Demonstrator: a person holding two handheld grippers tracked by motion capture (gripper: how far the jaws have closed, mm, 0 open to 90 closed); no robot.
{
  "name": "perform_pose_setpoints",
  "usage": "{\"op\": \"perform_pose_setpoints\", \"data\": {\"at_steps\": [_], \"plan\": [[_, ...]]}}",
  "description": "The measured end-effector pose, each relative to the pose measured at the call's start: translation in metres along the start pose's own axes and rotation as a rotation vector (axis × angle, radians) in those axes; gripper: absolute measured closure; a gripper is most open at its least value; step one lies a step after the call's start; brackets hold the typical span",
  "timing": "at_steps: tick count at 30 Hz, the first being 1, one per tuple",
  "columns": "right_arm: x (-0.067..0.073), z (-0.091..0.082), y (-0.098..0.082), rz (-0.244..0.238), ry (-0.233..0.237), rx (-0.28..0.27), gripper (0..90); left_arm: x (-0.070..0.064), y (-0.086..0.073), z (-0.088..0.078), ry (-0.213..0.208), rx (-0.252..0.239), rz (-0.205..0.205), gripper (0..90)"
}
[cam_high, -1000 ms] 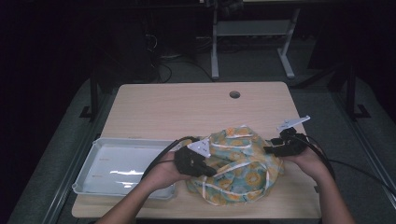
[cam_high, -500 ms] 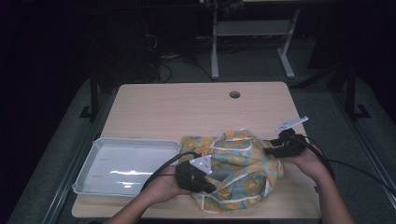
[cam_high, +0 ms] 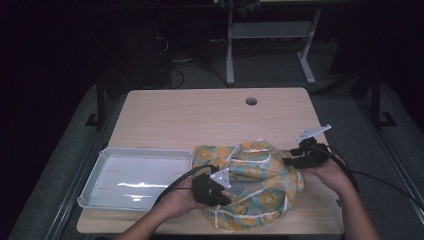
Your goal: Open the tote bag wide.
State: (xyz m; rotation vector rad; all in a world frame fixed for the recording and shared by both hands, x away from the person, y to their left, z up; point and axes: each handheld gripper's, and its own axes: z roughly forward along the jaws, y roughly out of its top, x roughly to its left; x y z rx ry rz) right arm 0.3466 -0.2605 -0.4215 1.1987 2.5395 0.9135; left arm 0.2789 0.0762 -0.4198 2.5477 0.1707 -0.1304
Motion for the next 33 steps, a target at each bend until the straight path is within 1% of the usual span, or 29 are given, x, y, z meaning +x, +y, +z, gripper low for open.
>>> {"op": "perform_pose_setpoints", "data": {"at_steps": [2,3,5,7,10,12,13,17,21,24,26,27,33], "plan": [[-0.001,-0.001,0.000,0.002,-0.002,-0.007,48.0,0.005,0.000,0.000,0.012,-0.002,-0.011,90.0],[-0.001,-0.001,0.000,0.009,-0.004,-0.008,48.0,0.008,0.000,0.000,0.024,0.006,-0.011,90.0],[-0.002,-0.002,0.000,0.008,-0.005,-0.011,48.0,0.015,0.001,0.000,0.044,0.016,-0.013,90.0],[-0.003,-0.002,0.000,0.010,-0.006,-0.014,48.0,0.022,0.001,0.000,0.063,0.013,-0.029,90.0],[-0.003,-0.002,0.000,0.011,-0.008,-0.014,47.9,0.029,0.001,0.001,0.075,0.015,-0.043,90.0],[-0.003,-0.002,-0.001,0.014,-0.008,-0.015,47.8,0.029,0.000,0.003,0.075,0.026,-0.037,90.0],[-0.003,-0.003,-0.001,0.015,-0.008,-0.015,47.9,0.028,0.000,0.005,0.074,0.030,-0.041,90.0],[-0.003,-0.003,-0.001,0.014,-0.009,-0.013,47.8,0.022,-0.004,0.011,0.061,0.074,-0.027,90.0],[-0.003,-0.003,-0.001,0.012,-0.010,-0.013,47.7,0.020,-0.008,0.016,0.049,0.093,-0.031,90.0],[-0.002,-0.005,-0.001,0.013,-0.008,-0.013,47.7,0.020,-0.010,0.018,0.049,0.109,-0.024,90.0],[-0.002,-0.006,-0.001,0.008,-0.006,-0.018,48.0,0.020,-0.011,0.018,0.046,0.102,-0.031,90.0],[0.000,-0.007,-0.001,0.013,-0.003,-0.019,48.0,0.020,-0.011,0.018,0.047,0.104,-0.028,89.9],[0.007,-0.016,0.002,-0.005,0.000,-0.039,48.8,0.022,-0.011,0.018,0.047,0.105,-0.032,89.9]]}}
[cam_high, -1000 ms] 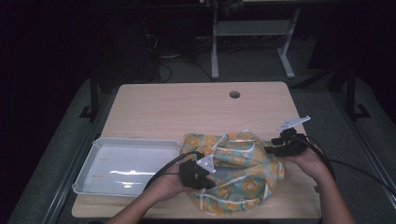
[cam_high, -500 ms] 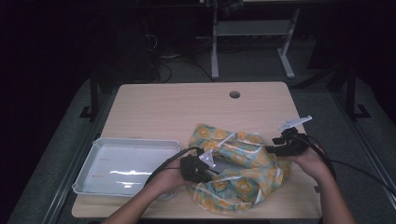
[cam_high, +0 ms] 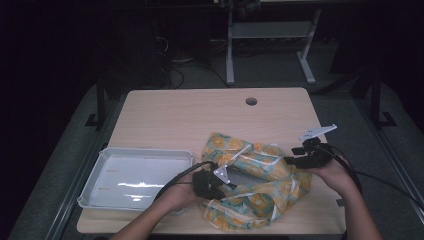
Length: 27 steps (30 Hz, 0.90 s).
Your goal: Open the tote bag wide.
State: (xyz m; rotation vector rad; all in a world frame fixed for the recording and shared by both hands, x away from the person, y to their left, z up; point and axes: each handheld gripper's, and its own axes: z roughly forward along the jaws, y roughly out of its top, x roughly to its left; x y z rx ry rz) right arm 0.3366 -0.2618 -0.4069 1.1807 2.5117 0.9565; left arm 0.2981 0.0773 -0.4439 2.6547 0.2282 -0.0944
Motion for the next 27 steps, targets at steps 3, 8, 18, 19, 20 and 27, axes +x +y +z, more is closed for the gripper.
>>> {"op": "perform_pose_setpoints", "data": {"at_steps": [3,8,18,19,20,27], "plan": [[0.006,-0.004,0.003,-0.006,0.020,-0.020,50.0,0.001,-0.001,0.000,0.004,-0.002,-0.005,89.9],[0.020,-0.015,0.010,-0.032,0.034,-0.059,53.0,0.001,-0.001,0.001,0.000,-0.007,-0.015,89.8],[0.057,-0.032,0.009,-0.103,0.131,-0.093,53.5,0.002,-0.002,0.001,-0.017,-0.015,-0.036,89.8],[0.060,-0.032,0.008,-0.102,0.140,-0.092,53.5,0.002,-0.002,0.001,-0.016,-0.014,-0.035,89.8],[0.062,-0.033,0.008,-0.107,0.145,-0.091,53.6,0.002,-0.002,0.001,-0.016,-0.014,-0.035,89.8],[0.077,-0.032,0.007,-0.143,0.211,-0.082,54.3,0.002,-0.002,0.001,-0.017,-0.017,-0.037,89.7]]}}
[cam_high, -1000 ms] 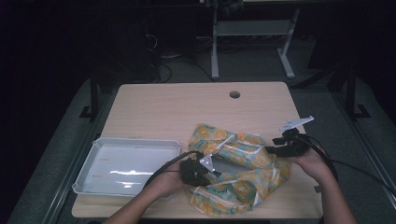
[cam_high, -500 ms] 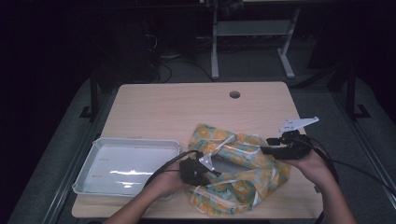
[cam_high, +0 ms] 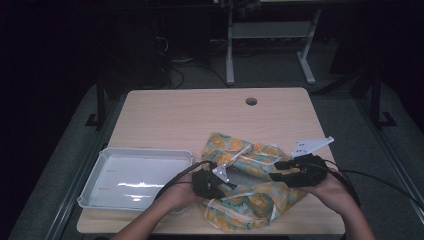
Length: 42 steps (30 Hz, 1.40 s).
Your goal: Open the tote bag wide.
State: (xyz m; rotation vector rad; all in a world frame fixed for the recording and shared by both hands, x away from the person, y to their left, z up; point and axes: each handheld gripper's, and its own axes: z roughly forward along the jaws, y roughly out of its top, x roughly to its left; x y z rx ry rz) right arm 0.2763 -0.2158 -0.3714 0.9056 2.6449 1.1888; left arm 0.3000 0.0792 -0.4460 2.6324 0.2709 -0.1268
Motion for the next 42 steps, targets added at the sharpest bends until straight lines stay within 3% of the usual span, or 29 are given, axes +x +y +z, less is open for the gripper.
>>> {"op": "perform_pose_setpoints", "data": {"at_steps": [2,12,17,19,23,33,42], "plan": [[0.003,0.002,-0.001,-0.007,0.023,0.004,54.7,0.000,0.000,0.000,-0.002,-0.001,-0.002,89.8],[0.012,0.003,-0.012,-0.013,0.039,0.042,62.5,0.001,0.000,0.000,-0.003,-0.005,-0.011,89.8],[0.012,0.001,-0.017,-0.031,0.025,0.050,76.2,0.001,-0.001,0.000,-0.002,-0.006,-0.012,89.7],[0.015,0.000,-0.017,-0.042,0.039,0.053,81.1,0.001,-0.001,0.000,-0.003,-0.006,-0.013,89.7],[0.020,-0.002,-0.016,-0.079,0.048,0.055,86.3,0.000,-0.001,0.000,0.000,-0.006,-0.013,89.8],[0.030,-0.003,-0.030,-0.075,0.076,0.072,86.8,0.000,-0.001,0.000,0.001,-0.006,-0.013,89.7],[0.034,0.008,-0.048,-0.053,0.099,0.138,87.7,0.001,-0.001,0.000,0.001,-0.005,-0.007,89.7]]}}
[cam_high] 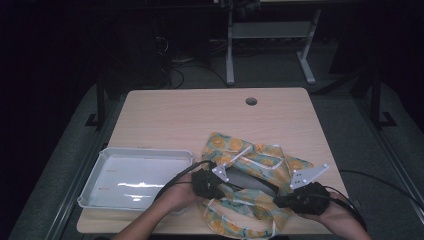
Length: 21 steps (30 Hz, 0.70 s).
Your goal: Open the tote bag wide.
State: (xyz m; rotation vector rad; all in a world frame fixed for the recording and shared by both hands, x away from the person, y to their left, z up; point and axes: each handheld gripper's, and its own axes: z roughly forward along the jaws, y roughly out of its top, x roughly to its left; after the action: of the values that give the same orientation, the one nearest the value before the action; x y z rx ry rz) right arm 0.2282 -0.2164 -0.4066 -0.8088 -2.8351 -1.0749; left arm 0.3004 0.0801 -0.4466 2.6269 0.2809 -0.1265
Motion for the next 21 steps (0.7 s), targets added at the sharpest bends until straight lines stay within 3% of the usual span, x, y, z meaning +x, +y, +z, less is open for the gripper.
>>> {"op": "perform_pose_setpoints", "data": {"at_steps": [8,21], "plan": [[-0.003,0.023,-0.009,-0.016,-0.020,0.107,88.0,-0.001,0.000,0.000,0.005,0.002,0.004,89.8],[-0.011,0.036,-0.022,0.013,-0.016,0.162,88.8,0.000,0.000,0.000,-0.002,0.007,0.009,89.8]]}}
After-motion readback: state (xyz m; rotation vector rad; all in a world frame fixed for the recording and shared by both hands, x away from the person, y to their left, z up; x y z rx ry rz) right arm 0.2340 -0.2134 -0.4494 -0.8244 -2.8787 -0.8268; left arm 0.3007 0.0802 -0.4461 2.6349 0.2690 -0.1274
